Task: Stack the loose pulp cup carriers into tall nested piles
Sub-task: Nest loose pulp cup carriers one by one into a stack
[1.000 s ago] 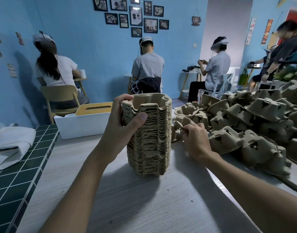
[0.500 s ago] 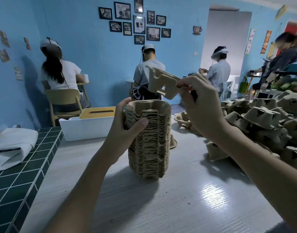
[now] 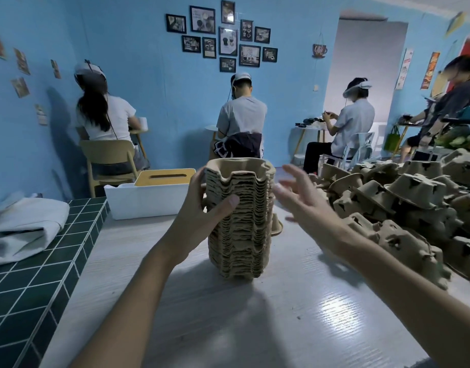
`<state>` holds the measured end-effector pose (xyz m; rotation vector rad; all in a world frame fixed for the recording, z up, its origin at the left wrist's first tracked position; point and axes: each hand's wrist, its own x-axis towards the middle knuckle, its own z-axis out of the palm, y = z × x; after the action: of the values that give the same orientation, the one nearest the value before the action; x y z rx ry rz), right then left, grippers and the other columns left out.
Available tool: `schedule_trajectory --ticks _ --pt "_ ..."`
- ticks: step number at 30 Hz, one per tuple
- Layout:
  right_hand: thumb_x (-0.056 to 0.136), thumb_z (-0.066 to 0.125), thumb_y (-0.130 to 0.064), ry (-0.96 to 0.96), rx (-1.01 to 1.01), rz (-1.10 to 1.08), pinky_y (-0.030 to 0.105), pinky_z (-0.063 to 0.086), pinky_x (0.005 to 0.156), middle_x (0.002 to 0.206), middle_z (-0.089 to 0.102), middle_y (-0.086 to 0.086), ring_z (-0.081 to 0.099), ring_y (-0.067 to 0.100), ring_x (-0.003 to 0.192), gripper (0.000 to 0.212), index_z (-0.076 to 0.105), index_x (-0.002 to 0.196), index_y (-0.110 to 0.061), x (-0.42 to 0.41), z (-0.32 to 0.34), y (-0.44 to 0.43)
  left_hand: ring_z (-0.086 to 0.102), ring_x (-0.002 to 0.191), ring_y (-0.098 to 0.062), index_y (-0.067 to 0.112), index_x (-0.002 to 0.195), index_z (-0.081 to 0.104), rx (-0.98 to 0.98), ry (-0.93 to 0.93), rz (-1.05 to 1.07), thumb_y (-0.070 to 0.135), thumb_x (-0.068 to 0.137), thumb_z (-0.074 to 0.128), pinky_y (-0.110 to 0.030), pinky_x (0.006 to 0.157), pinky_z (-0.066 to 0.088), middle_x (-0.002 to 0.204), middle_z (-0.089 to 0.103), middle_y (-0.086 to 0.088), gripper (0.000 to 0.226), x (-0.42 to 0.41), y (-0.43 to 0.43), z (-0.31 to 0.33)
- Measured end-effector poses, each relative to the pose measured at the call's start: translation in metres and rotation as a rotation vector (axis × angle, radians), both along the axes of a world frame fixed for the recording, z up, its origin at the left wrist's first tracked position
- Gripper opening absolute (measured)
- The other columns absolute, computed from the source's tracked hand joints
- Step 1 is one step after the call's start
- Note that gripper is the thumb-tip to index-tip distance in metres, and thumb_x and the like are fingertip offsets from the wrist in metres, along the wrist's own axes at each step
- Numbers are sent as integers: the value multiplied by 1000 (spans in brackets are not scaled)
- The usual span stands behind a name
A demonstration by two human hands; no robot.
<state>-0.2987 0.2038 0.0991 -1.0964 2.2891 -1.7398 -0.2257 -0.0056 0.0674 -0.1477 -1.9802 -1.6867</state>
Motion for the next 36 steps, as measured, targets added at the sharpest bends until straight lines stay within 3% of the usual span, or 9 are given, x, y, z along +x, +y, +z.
schedule_trajectory --ticks 2,4,7,10,16,20,25,29,36 --pt "72 68 -60 -239 81 99 47 47 100 156 28 -2 50 13 123 88 19 146 -55 3 -18 3 59 119 -2 43 143 30 -12 -70 4 51 70 85 -20 88 53 132 57 12 92 10 1 -13" --pt "66 77 -52 -349 90 168 55 46 102 153 33 -3 55 15 122 94 22 142 -60 6 -30 1 57 118 -1 58 138 26 -42 -146 35 58 65 86 -20 85 53 131 53 15 94 22 3 -28" --pt "70 80 -30 -429 -40 222 56 53 93 128 63 -1 67 18 108 85 37 140 -49 8 -37 -8 63 113 -8 60 134 34 7 -191 52 48 65 86 -38 92 58 127 58 5 88 32 7 -42" --pt "77 76 -13 -451 -134 249 54 57 87 114 71 1 70 19 103 76 43 139 -39 10 -37 -16 65 111 -10 53 135 41 55 -176 101 35 66 87 -41 94 58 124 63 3 85 37 6 -40" --pt "80 78 -13 -422 -139 300 53 58 85 124 63 9 67 24 109 73 44 138 -41 10 -31 -64 68 110 -19 45 142 42 75 -156 184 35 64 93 -47 89 59 124 66 -6 93 52 -34 -27" --pt "83 77 -13 -437 -127 369 52 58 84 126 61 8 66 24 110 70 44 138 -42 9 -26 -119 71 103 -13 40 144 41 89 -147 289 32 66 92 -38 80 60 123 66 -6 94 62 -74 -18" --pt "84 75 -12 -468 -97 451 49 58 85 126 64 7 67 23 109 70 42 138 -41 7 -29 -186 63 114 -15 43 138 40 83 -156 416 30 69 88 -48 94 57 123 64 0 85 71 -125 -18" --pt "84 75 -14 -495 -58 477 45 57 80 125 65 6 66 23 110 75 37 142 -42 5 -37 -228 61 118 -23 31 145 40 80 -149 458 16 76 82 -52 98 54 127 62 -9 82 73 -159 -26" --pt "84 75 -14 -515 -34 501 41 54 81 130 61 7 63 23 113 80 31 146 -41 3 -44 -269 60 121 -25 36 147 36 104 -170 456 31 68 81 -54 96 54 130 63 -7 90 78 -192 -33"
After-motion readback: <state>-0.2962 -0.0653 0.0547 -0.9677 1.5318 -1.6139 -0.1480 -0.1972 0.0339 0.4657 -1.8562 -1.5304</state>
